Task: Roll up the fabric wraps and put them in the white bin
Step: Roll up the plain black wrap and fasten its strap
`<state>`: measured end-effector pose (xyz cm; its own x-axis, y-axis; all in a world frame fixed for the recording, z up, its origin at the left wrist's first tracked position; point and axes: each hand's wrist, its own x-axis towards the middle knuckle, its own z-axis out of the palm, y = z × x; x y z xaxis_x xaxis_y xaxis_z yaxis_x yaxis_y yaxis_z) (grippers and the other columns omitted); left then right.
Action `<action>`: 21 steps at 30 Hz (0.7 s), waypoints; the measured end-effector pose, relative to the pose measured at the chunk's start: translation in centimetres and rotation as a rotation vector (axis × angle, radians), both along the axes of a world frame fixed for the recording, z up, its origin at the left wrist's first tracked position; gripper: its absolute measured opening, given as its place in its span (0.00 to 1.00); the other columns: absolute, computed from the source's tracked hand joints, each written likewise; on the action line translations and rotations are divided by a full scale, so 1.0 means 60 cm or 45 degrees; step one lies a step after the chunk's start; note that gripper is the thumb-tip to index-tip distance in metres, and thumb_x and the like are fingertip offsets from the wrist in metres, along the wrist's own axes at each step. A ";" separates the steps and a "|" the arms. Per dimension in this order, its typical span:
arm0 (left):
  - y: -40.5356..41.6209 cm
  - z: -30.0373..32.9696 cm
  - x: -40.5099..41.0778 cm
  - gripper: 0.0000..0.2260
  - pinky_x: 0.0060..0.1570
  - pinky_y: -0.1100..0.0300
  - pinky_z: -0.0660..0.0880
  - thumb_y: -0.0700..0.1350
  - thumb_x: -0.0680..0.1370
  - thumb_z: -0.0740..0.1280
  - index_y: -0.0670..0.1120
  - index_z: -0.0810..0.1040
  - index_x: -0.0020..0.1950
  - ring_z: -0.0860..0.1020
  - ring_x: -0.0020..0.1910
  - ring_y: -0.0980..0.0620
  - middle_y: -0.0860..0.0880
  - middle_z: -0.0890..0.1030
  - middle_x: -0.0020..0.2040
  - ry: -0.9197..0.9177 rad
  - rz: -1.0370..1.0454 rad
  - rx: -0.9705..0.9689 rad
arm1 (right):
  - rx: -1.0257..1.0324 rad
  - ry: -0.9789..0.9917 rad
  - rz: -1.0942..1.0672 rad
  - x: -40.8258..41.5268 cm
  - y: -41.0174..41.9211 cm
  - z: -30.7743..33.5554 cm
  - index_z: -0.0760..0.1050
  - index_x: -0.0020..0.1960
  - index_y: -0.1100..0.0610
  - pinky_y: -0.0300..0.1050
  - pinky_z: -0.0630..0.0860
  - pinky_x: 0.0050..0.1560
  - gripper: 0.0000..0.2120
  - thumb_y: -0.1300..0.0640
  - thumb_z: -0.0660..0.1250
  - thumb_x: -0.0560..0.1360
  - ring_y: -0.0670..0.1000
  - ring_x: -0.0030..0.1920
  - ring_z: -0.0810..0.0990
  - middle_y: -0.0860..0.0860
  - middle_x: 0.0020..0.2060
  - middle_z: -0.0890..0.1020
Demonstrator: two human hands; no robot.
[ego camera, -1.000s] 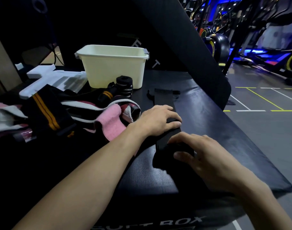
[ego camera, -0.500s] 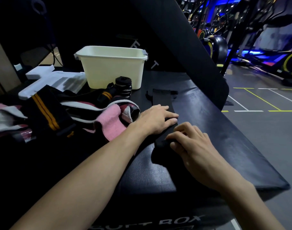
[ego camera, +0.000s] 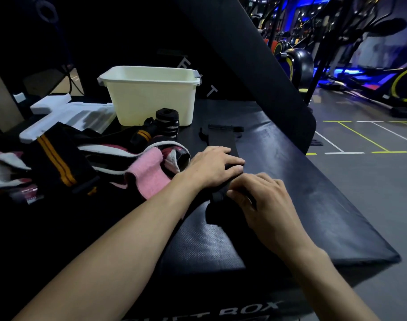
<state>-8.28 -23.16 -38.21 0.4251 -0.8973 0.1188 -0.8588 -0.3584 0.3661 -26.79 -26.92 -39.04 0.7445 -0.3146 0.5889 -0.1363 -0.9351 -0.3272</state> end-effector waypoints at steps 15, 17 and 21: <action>-0.013 -0.015 0.015 0.17 0.76 0.45 0.62 0.65 0.81 0.59 0.69 0.74 0.70 0.59 0.80 0.46 0.54 0.68 0.78 -0.035 0.025 -0.012 | -0.047 0.157 0.106 -0.029 -0.023 -0.006 0.80 0.64 0.46 0.54 0.80 0.51 0.23 0.47 0.75 0.69 0.50 0.54 0.81 0.41 0.55 0.81; -0.013 -0.016 0.017 0.17 0.76 0.45 0.61 0.65 0.81 0.59 0.69 0.74 0.70 0.59 0.80 0.46 0.54 0.69 0.78 -0.017 0.012 -0.018 | -0.067 0.161 0.116 -0.027 -0.024 -0.005 0.80 0.64 0.46 0.53 0.80 0.51 0.22 0.46 0.73 0.71 0.50 0.54 0.80 0.41 0.55 0.81; -0.008 -0.013 0.015 0.17 0.76 0.46 0.61 0.64 0.82 0.59 0.68 0.74 0.70 0.59 0.78 0.47 0.55 0.68 0.77 -0.032 -0.008 -0.014 | -0.257 0.174 0.091 -0.024 -0.021 -0.002 0.79 0.63 0.48 0.53 0.78 0.46 0.20 0.44 0.65 0.74 0.51 0.52 0.81 0.43 0.55 0.82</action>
<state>-7.36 -23.67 -38.97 0.4162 -0.8985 0.1394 -0.8700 -0.3489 0.3485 -28.23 -28.19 -39.18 0.8377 -0.1444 0.5267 -0.0976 -0.9885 -0.1157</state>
